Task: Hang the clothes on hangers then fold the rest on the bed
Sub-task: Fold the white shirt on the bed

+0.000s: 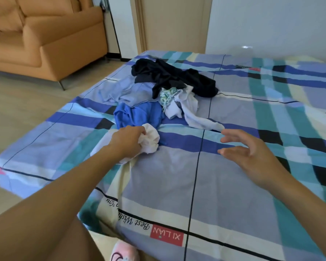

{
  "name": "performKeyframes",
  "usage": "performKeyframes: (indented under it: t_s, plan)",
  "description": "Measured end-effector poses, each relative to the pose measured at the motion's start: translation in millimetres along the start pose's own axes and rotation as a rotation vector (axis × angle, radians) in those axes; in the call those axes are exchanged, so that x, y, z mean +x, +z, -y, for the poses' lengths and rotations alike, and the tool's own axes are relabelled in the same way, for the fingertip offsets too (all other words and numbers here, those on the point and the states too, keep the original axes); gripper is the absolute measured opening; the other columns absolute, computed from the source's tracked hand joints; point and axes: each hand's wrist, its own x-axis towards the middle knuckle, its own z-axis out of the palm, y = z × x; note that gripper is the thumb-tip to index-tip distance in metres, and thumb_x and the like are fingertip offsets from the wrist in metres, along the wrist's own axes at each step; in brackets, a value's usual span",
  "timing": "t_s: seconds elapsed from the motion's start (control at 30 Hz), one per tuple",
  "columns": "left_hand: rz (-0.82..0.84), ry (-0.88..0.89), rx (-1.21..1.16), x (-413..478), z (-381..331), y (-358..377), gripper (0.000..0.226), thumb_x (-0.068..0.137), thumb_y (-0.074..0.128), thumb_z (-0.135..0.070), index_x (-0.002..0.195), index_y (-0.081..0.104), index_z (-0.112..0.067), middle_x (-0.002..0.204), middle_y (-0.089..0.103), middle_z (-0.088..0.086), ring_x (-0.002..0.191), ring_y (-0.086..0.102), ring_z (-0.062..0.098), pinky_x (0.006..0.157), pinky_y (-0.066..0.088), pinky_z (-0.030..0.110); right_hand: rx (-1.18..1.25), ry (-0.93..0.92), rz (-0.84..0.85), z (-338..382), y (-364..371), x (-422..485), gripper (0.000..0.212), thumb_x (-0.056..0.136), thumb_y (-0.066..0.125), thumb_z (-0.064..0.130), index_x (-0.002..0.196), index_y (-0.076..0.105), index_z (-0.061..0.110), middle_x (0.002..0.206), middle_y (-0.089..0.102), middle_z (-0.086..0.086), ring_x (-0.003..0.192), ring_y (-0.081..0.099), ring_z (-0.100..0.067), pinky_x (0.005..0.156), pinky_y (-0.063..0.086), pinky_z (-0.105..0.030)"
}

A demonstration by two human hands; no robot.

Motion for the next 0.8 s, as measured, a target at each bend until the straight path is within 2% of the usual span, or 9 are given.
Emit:
performKeyframes:
  t_s: [0.13,0.2,0.27,0.33,0.4,0.5,0.53,0.67,0.8]
  plan:
    - [-0.094,0.137,-0.517,-2,-35,-26,0.019,0.095,0.064,-0.021,0.113,0.067,-0.021,0.102,0.069,0.003,0.093,0.063,0.016,0.080,0.046,0.031,-0.011,0.027,0.010,1,-1,-5,0.042,0.091,0.073,0.024,0.126,0.058,0.040,0.120,0.064,0.014,0.093,0.071,-0.003,0.069,0.049,-0.012]
    - [-0.044,0.201,-0.843,-13,-65,-41,0.012,0.097,0.064,-0.026,0.107,0.069,-0.022,0.095,0.069,0.010,0.081,0.062,0.012,0.075,0.047,0.029,0.069,0.053,0.021,7,0,-6,0.045,0.088,0.075,0.030,0.128,0.058,0.040,0.120,0.065,0.011,0.096,0.072,-0.007,0.086,0.057,-0.029]
    - [-0.005,0.216,-1.052,-23,-95,-49,0.014,0.097,0.064,-0.033,0.102,0.067,-0.020,0.088,0.065,0.015,0.071,0.058,0.016,0.063,0.046,0.030,0.248,0.118,0.073,14,-3,-9,0.059,0.079,0.074,0.047,0.134,0.054,0.037,0.120,0.068,0.007,0.101,0.073,-0.014,0.094,0.058,-0.046]
    - [0.044,0.233,-1.183,-31,-117,-53,0.020,0.100,0.061,-0.029,0.100,0.061,-0.009,0.079,0.062,0.008,0.061,0.052,0.016,0.050,0.041,0.024,0.375,0.147,0.114,21,-4,-10,0.076,0.071,0.074,0.066,0.136,0.053,0.033,0.119,0.071,0.005,0.105,0.073,-0.018,0.092,0.058,-0.049]
    - [0.131,0.279,-1.300,-36,-138,-55,0.020,0.102,0.057,-0.023,0.096,0.057,-0.003,0.073,0.062,0.001,0.056,0.051,0.012,0.047,0.042,0.019,0.457,0.139,0.064,19,-10,-13,0.073,0.070,0.079,0.067,0.131,0.059,0.031,0.119,0.073,0.004,0.109,0.071,-0.020,0.093,0.058,-0.049]
    - [0.212,0.314,-1.384,-39,-150,-58,0.016,0.104,0.051,-0.019,0.093,0.054,-0.008,0.072,0.061,-0.004,0.061,0.055,0.009,0.055,0.045,0.017,0.508,0.141,-0.192,16,-20,-14,0.031,0.089,0.075,0.030,0.119,0.068,0.027,0.112,0.076,0.003,0.106,0.072,-0.018,0.101,0.053,-0.051]
    - [0.220,0.300,-1.416,-38,-152,-58,0.017,0.104,0.050,-0.019,0.090,0.053,-0.012,0.074,0.059,-0.003,0.064,0.054,0.011,0.058,0.044,0.019,0.513,0.153,-0.271,13,-27,-14,0.027,0.090,0.074,0.026,0.116,0.069,0.027,0.110,0.077,0.003,0.104,0.072,-0.017,0.101,0.053,-0.052]
    - [0.090,0.165,-1.626,-24,-142,-61,0.025,0.105,0.045,-0.018,0.081,0.051,-0.020,0.079,0.060,-0.002,0.073,0.057,0.016,0.072,0.046,0.034,0.566,0.199,-0.398,10,-55,-15,0.042,0.085,0.075,0.031,0.125,0.065,0.025,0.118,0.074,0.002,0.113,0.069,-0.021,0.101,0.052,-0.054]
    - [0.034,-0.132,-1.771,-14,-124,-59,0.032,0.106,0.044,-0.022,0.120,0.066,-0.005,0.117,0.073,0.011,0.102,0.070,0.025,0.086,0.058,0.043,0.741,0.206,-0.384,14,-71,-18,0.044,0.088,0.068,0.024,0.131,0.064,0.018,0.118,0.075,-0.001,0.113,0.070,-0.021,0.089,0.055,-0.041]
